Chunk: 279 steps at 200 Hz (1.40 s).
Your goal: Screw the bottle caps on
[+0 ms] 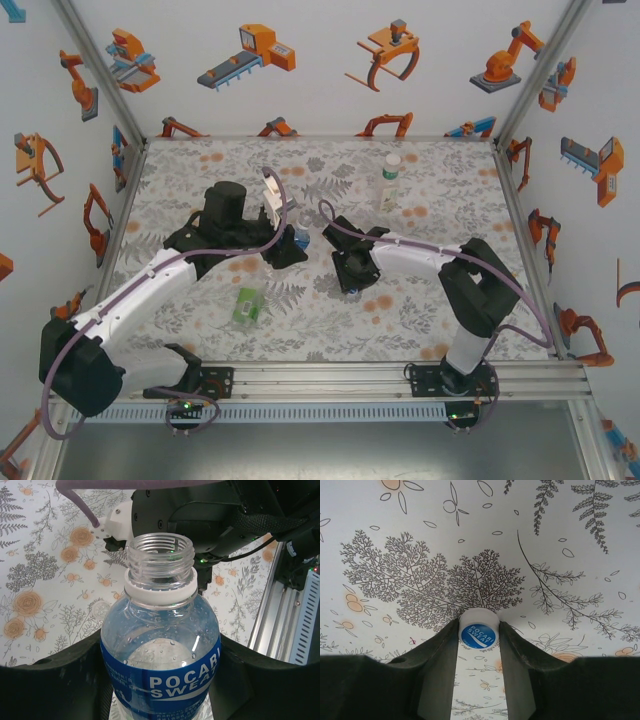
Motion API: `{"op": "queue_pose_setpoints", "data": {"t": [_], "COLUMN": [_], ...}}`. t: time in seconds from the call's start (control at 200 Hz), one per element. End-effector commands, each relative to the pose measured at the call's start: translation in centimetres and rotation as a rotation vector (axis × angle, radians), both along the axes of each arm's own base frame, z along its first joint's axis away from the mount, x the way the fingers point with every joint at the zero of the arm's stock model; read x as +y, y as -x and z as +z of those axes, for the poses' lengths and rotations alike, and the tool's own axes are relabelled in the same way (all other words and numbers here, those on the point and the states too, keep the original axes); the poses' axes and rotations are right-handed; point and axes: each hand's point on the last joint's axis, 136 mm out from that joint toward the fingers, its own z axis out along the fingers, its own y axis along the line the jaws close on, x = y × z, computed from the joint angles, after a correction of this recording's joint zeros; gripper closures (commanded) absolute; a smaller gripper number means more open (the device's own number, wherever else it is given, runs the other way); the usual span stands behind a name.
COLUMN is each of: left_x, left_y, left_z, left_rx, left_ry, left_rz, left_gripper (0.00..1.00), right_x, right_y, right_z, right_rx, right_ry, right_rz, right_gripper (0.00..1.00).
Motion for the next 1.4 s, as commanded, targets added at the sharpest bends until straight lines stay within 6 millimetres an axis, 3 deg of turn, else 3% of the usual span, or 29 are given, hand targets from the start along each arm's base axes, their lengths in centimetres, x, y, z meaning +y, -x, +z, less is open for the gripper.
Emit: {"op": "queue_pose_setpoints", "data": {"t": [0.0,0.23,0.35,0.496,0.741,0.906,1.066,1.222,1.392], "left_x": [-0.4,-0.2,0.1,0.6,0.6,-0.3,-0.8,-1.2,-1.4], "left_y": [0.1,0.3,0.5,1.1,3.2,4.9,5.3,6.1,6.8], "left_z": [1.1,0.6,0.0,-0.1,0.1,0.3,-0.1,0.2,0.4], "left_rx": [-0.008,-0.011,-0.048,-0.117,-0.229,-0.309,-0.342,-0.372,-0.389], "left_ry": [0.035,0.011,-0.033,-0.073,-0.133,-0.187,-0.279,-0.273,-0.263], "left_rz": [-0.021,-0.026,-0.048,-0.081,-0.204,-0.295,-0.313,-0.353,-0.385], "left_gripper": [1.0,1.0,1.0,1.0,1.0,1.0,1.0,1.0,1.0], "right_x": [0.5,0.3,0.2,0.9,1.9,3.3,4.6,5.2,5.8], "right_y": [0.0,-0.2,-0.7,-1.2,-0.4,1.7,5.0,7.7,9.9], "right_z": [0.7,1.8,3.9,8.4,18.1,24.0,28.0,30.5,31.5], "right_rx": [-0.003,-0.037,-0.105,-0.241,-0.475,-0.594,-0.675,-0.746,-0.784], "right_ry": [-0.008,-0.022,-0.061,-0.177,-0.342,-0.462,-0.557,-0.625,-0.665], "right_rz": [0.006,0.0,-0.008,0.044,0.252,0.463,0.728,0.914,1.064], "right_gripper": [0.64,0.74,0.77,0.78,0.78,0.79,0.79,0.79,0.8]}}
